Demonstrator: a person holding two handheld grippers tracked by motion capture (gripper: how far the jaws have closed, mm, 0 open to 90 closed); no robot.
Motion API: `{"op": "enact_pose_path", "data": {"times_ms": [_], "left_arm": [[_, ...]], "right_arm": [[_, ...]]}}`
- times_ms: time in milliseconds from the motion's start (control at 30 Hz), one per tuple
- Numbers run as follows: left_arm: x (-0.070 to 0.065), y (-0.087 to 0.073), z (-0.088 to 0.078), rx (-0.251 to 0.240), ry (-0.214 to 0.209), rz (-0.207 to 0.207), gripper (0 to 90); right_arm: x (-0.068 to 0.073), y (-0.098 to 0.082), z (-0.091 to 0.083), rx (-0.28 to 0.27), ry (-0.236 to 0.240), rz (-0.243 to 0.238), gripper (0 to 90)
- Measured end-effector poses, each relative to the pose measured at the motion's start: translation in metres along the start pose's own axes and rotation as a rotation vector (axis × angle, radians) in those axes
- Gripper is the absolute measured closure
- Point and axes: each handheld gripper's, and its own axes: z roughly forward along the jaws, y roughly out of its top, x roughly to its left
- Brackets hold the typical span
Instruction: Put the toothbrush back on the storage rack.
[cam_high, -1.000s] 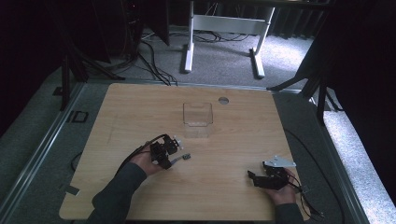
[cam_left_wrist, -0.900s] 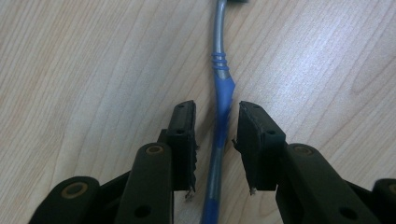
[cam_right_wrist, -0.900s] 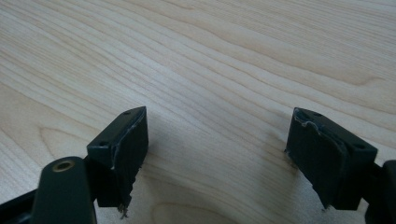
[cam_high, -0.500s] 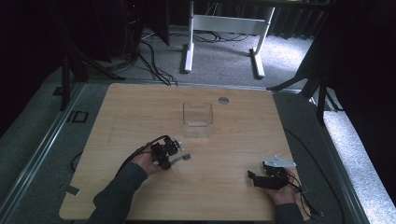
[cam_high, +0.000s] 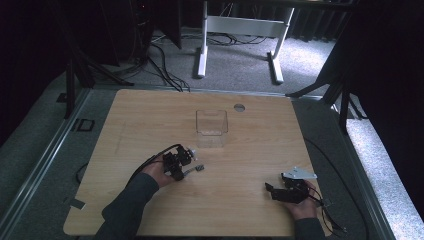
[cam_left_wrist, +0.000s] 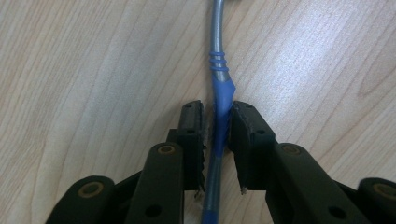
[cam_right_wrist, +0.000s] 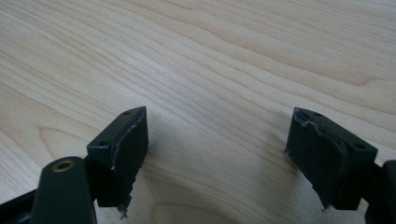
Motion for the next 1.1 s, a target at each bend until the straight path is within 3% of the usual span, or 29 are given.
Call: {"op": "enact_pose_path", "data": {"times_ms": [233, 500, 633, 1100], "left_arm": [[0.003, 0.001, 0.000, 0.004, -0.029, -0.005, 79.9], [0.003, 0.003, 0.000, 0.016, -0.033, 0.008, 81.7], [0.004, 0.001, -0.001, 0.010, -0.041, -0.005, 81.9], [0.009, -0.007, -0.017, -0.046, -0.001, -0.045, 82.1]], "right_arm": [[0.000, 0.000, 0.000, 0.000, 0.000, 0.000, 20.7], [0.000, 0.000, 0.000, 0.000, 0.000, 0.000, 20.7], [0.000, 0.000, 0.000, 0.000, 0.000, 0.000, 20.7], [0.000, 0.000, 0.000, 0.000, 0.000, 0.000, 20.7]]}}
